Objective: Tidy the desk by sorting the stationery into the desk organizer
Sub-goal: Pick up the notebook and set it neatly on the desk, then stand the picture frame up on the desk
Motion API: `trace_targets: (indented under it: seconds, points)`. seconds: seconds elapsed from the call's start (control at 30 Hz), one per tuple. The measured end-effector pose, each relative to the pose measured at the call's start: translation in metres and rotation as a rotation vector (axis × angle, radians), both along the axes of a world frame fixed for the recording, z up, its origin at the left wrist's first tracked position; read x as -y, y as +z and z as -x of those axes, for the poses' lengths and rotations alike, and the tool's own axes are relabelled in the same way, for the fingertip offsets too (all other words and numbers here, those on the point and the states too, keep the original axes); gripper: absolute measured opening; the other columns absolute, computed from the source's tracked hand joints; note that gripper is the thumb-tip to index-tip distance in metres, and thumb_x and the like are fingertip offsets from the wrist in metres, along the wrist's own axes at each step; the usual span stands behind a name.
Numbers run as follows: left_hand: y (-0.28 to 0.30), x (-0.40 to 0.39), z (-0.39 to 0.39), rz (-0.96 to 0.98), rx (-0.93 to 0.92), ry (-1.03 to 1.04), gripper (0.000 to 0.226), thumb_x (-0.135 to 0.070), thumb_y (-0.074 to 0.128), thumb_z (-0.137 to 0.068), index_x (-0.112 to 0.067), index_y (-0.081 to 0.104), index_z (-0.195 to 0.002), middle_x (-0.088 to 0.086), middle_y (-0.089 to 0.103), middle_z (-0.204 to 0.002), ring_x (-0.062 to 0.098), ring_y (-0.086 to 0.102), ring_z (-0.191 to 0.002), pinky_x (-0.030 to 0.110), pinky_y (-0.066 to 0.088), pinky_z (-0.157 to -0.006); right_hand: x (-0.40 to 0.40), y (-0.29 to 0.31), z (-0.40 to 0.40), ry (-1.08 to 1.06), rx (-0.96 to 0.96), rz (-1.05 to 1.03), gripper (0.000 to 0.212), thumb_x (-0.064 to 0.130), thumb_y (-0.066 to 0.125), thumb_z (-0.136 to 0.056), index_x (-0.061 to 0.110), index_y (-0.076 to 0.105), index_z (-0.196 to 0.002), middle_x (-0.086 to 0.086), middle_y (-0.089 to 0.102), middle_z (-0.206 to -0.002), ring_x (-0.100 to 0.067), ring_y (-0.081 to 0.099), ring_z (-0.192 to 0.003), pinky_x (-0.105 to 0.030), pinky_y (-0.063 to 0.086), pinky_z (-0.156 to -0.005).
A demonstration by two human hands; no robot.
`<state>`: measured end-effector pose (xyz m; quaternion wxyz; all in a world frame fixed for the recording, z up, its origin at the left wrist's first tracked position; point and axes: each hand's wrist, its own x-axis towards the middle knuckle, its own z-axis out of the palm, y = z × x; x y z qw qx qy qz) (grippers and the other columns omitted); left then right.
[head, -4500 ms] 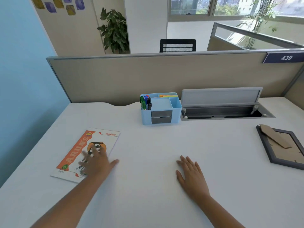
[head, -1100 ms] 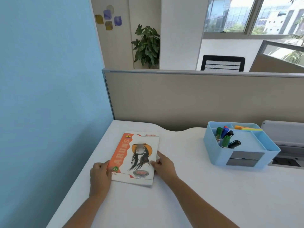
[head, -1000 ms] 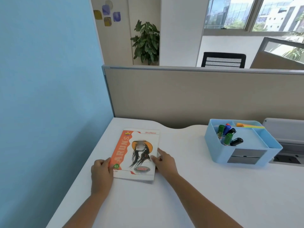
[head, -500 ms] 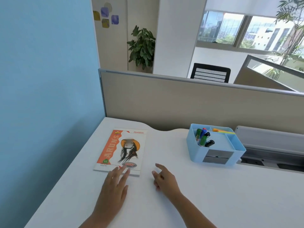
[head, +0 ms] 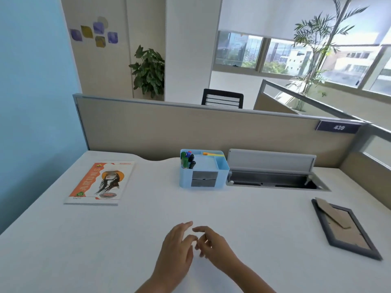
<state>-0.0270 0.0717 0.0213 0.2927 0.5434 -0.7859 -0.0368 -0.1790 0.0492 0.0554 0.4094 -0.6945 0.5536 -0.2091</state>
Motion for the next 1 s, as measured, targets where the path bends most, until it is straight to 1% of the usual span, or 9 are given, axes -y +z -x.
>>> trace_targets:
  seconds: [0.1, 0.2, 0.4, 0.47, 0.53, 0.6, 0.73, 0.83, 1.0]
  points:
    - [0.009, -0.012, 0.060, -0.009, -0.015, -0.006, 0.032, -0.012, 0.082, -0.059, -0.028, 0.067, -0.083, -0.006, 0.061, -0.118, 0.010, 0.050, -0.112, 0.026, 0.048, -0.086, -0.017, 0.005, 0.057, 0.020, -0.043, 0.018, 0.027, 0.021, 0.043, -0.094, 0.036, 0.050, -0.116, 0.010, 0.064, -0.085, -0.004, 0.063, -0.067, -0.017, 0.052, -0.071]
    - [0.006, -0.023, 0.119, -0.042, 0.017, -0.042, 0.036, -0.010, 0.079, -0.060, -0.025, 0.067, -0.090, -0.006, 0.060, -0.119, 0.014, 0.057, -0.109, 0.027, 0.049, -0.085, -0.030, 0.005, 0.113, 0.031, -0.097, 0.036, 0.029, 0.023, 0.044, -0.093, 0.030, 0.051, -0.120, 0.006, 0.065, -0.097, -0.006, 0.064, -0.076, -0.021, 0.052, -0.078]
    - [0.007, -0.037, 0.218, -0.113, 0.100, -0.118, 0.045, -0.020, 0.084, -0.051, -0.024, 0.068, -0.093, -0.006, 0.064, -0.111, 0.013, 0.064, -0.100, 0.023, 0.052, -0.078, -0.045, -0.003, 0.211, 0.027, -0.190, 0.038, 0.032, 0.023, 0.045, -0.090, 0.024, 0.052, -0.121, 0.002, 0.066, -0.106, -0.013, 0.061, -0.094, -0.029, 0.050, -0.088]
    - [0.012, -0.038, 0.240, -0.179, 0.136, -0.143, 0.042, -0.023, 0.074, -0.070, -0.019, 0.063, -0.110, -0.002, 0.056, -0.126, 0.018, 0.054, -0.118, 0.027, 0.045, -0.094, -0.047, -0.005, 0.234, 0.017, -0.198, 0.024, 0.034, 0.023, 0.046, -0.090, 0.025, 0.051, -0.123, 0.004, 0.063, -0.104, -0.014, 0.061, -0.096, -0.028, 0.048, -0.089]
    - [0.011, -0.033, 0.258, -0.273, 0.174, -0.143, 0.046, -0.031, 0.047, -0.093, -0.014, 0.040, -0.136, 0.000, 0.028, -0.150, 0.018, 0.021, -0.140, 0.028, 0.021, -0.111, -0.046, -0.005, 0.255, 0.002, -0.193, 0.027, 0.035, 0.024, 0.047, -0.090, 0.029, 0.050, -0.124, 0.010, 0.059, -0.100, -0.010, 0.059, -0.091, -0.025, 0.047, -0.087]
    - [0.009, -0.028, 0.271, -0.398, 0.244, -0.113, 0.057, -0.041, 0.033, -0.098, -0.013, 0.021, -0.145, 0.000, 0.009, -0.156, 0.016, 0.001, -0.143, 0.028, 0.009, -0.114, -0.041, -0.006, 0.275, -0.034, -0.214, 0.044, 0.035, 0.024, 0.050, -0.091, 0.032, 0.049, -0.125, 0.011, 0.057, -0.102, -0.008, 0.058, -0.092, -0.022, 0.047, -0.087]
    - [0.008, -0.014, 0.283, -0.528, 0.295, -0.114, 0.065, -0.048, 0.030, -0.097, -0.012, 0.010, -0.147, 0.002, 0.002, -0.157, 0.017, -0.004, -0.143, 0.030, 0.010, -0.115, -0.025, -0.007, 0.317, -0.157, -0.316, 0.115, 0.035, 0.028, 0.055, -0.090, 0.033, 0.049, -0.124, 0.006, 0.057, -0.116, -0.008, 0.054, -0.101, -0.020, 0.046, -0.088]
    - [0.006, 0.001, 0.283, -0.580, 0.278, -0.114, 0.064, -0.047, 0.030, -0.097, -0.014, 0.008, -0.148, -0.001, 0.001, -0.157, 0.015, -0.003, -0.143, 0.030, 0.011, -0.114, -0.007, -0.005, 0.351, -0.278, -0.422, 0.146, 0.037, 0.029, 0.054, -0.089, 0.029, 0.048, -0.126, 0.002, 0.051, -0.125, -0.015, 0.045, -0.117, -0.030, 0.043, -0.096]
    - [-0.006, 0.013, 0.281, -0.564, 0.275, -0.062, 0.063, -0.048, 0.028, -0.097, -0.015, 0.008, -0.148, -0.002, -0.002, -0.157, 0.015, 0.000, -0.143, 0.028, 0.009, -0.114, 0.027, 0.000, 0.395, -0.457, -0.494, 0.073, 0.042, 0.020, 0.053, -0.088, 0.021, 0.042, -0.129, -0.007, 0.040, -0.136, -0.027, 0.035, -0.127, -0.039, 0.039, -0.100]
